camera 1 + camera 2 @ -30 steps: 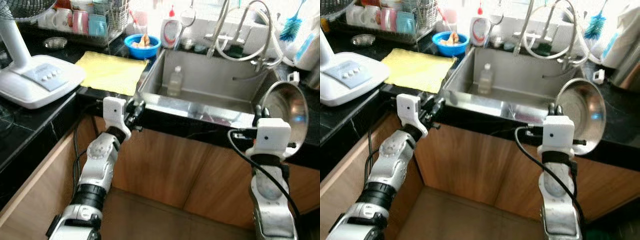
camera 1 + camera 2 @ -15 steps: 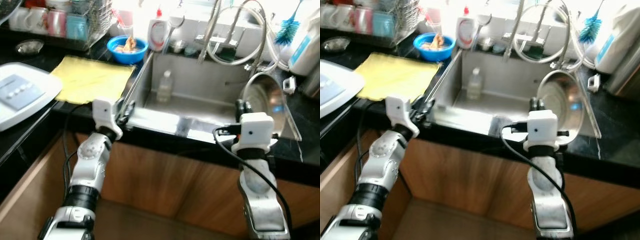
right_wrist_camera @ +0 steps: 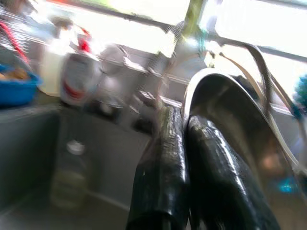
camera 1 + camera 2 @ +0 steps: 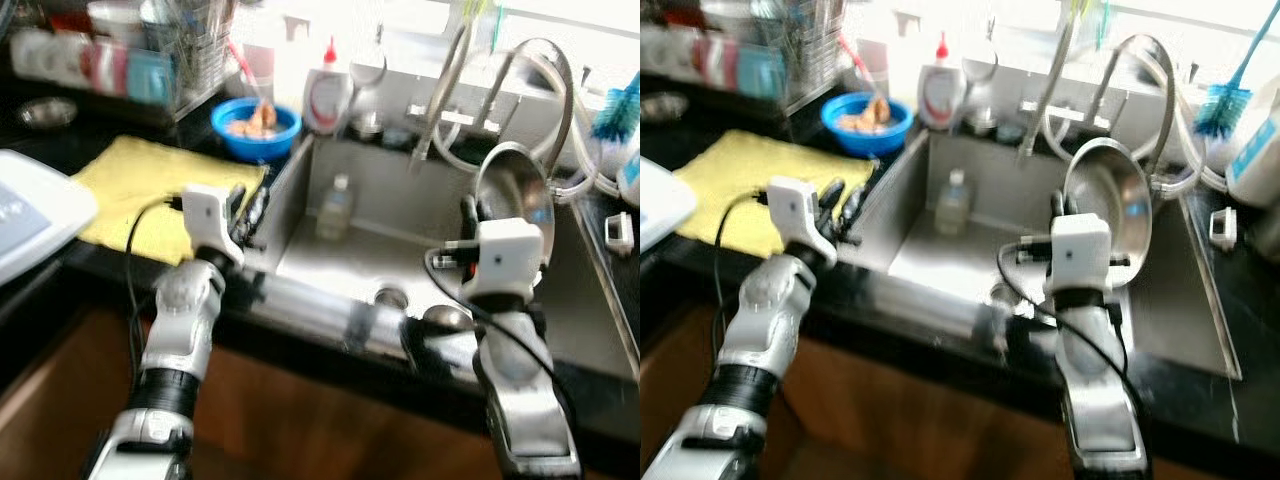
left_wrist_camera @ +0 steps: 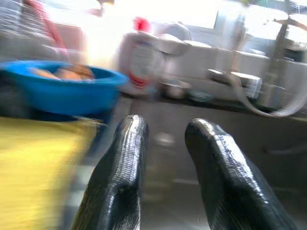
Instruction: Kitchen organization
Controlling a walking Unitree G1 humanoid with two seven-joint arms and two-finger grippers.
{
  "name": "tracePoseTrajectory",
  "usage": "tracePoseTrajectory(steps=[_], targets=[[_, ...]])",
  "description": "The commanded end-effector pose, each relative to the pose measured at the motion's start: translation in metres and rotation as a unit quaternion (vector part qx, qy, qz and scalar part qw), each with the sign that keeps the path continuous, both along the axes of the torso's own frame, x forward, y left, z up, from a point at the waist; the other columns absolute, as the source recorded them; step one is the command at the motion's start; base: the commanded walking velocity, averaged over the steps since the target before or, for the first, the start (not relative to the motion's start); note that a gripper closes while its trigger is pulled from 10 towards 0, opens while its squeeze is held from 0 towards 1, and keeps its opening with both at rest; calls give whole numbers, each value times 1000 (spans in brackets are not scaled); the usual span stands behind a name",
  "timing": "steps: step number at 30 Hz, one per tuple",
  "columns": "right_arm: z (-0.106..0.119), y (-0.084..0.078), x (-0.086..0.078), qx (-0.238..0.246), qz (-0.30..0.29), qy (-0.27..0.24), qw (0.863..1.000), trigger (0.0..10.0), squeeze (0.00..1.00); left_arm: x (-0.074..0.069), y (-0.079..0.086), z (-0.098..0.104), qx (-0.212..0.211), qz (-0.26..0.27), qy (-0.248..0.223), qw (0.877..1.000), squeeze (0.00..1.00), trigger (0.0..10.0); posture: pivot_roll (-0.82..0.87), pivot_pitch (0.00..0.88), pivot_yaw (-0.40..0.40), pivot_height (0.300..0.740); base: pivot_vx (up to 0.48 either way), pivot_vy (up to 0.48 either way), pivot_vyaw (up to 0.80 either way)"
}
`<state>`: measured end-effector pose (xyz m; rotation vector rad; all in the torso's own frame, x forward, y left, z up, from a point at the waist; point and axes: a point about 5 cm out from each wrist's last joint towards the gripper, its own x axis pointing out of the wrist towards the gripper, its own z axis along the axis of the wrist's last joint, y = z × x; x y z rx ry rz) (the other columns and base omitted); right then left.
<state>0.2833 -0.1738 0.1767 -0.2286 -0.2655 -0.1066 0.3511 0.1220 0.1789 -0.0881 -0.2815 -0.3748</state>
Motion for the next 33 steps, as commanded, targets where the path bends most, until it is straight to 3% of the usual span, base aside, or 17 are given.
tracePoseTrajectory(steps=[1, 12, 16, 21, 23, 24, 25, 26, 27, 33], targets=[[11, 1, 1, 18, 9, -17, 1000, 10000, 0, 1, 4, 4, 9, 5, -4, 1000, 0, 10000, 91, 0, -87, 740, 0, 0, 0], [22, -16, 38, 138, 53, 32, 989, 10000, 0, 1, 0, 5, 8, 2, -6, 1000, 0, 10000, 94, 0, -88, 740, 0, 0, 0], [7, -27, 56, 172, 41, 103, 979, 10000, 0, 0, -1, 4, 9, -1, -5, 1000, 0, 10000, 100, 0, -87, 740, 0, 0, 0], [0, -30, 63, 197, 51, 122, 971, 10000, 0, -1, -1, 4, 9, -2, -5, 1000, 0, 10000, 111, 0, -89, 740, 0, 0, 0], [-8, -29, 66, 209, 58, 144, 966, 10000, 165, -2, -2, 4, 10, -4, -5, 1000, 0, 10000, 119, 0, -89, 740, 0, 0, 0], [-10, -29, 66, 213, 58, 146, 964, 10000, 165, -2, -2, 4, 10, -4, -5, 1000, 0, 10000, 119, 0, -89, 740, 0, 0, 0], [-15, -30, 68, 227, 56, 162, 959, 10000, 741, -3, -2, 4, 11, -5, -5, 1000, 0, 10000, 122, 0, -90, 740, 0, 0, 0], [-18, -30, 68, 232, 54, 169, 956, 10000, 925, -3, -2, 4, 12, -6, -5, 1000, 0, 10000, 127, 0, -90, 740, 0, 0, 0], [-21, -31, 69, 238, 51, 175, 954, 10000, 1000, -4, -2, 4, 13, -7, -6, 1000, 0, 10000, 129, 0, -90, 740, 0, 0, 0], [-27, -33, 70, 243, 47, 182, 952, 10000, 1000, -5, -1, 3, 15, -9, -5, 1000, 0, 10000, 131, 0, -87, 740, 0, 0, 0]])
